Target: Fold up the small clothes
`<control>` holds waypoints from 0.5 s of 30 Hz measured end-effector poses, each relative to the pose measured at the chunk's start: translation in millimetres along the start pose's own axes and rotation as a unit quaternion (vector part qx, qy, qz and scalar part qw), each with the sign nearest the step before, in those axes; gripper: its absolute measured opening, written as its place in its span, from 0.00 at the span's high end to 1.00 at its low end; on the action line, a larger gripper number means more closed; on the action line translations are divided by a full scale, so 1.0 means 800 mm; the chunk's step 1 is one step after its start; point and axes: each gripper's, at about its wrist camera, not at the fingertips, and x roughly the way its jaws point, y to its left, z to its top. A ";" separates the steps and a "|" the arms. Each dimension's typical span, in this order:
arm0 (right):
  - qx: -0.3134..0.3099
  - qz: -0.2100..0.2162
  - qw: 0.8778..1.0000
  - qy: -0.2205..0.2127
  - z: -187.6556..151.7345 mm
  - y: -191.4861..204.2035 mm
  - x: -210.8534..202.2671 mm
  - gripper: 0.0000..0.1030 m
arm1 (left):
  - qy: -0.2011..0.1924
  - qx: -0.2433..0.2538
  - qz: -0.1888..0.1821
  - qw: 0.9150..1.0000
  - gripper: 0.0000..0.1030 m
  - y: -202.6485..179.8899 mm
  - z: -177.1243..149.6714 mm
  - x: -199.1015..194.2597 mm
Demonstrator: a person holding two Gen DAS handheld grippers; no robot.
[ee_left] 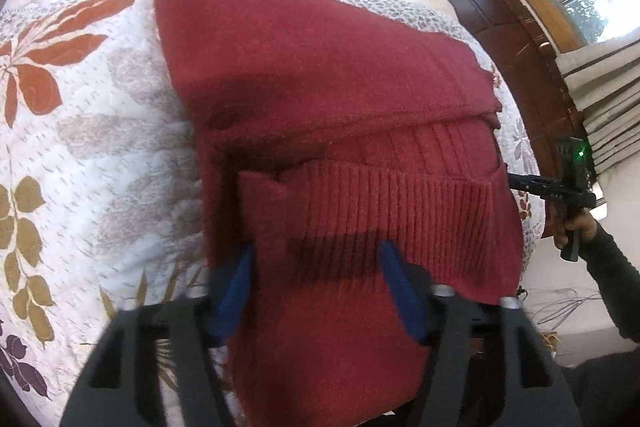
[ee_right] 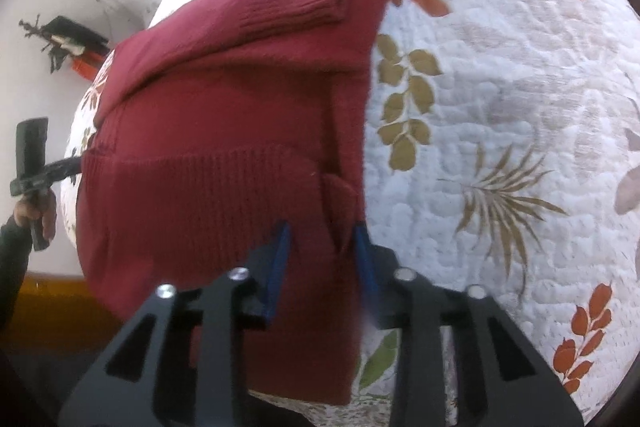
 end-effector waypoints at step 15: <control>-0.006 -0.006 1.000 -0.014 -0.001 0.011 -0.014 0.94 | -0.036 0.002 0.005 0.999 0.94 -0.004 -0.012 -0.024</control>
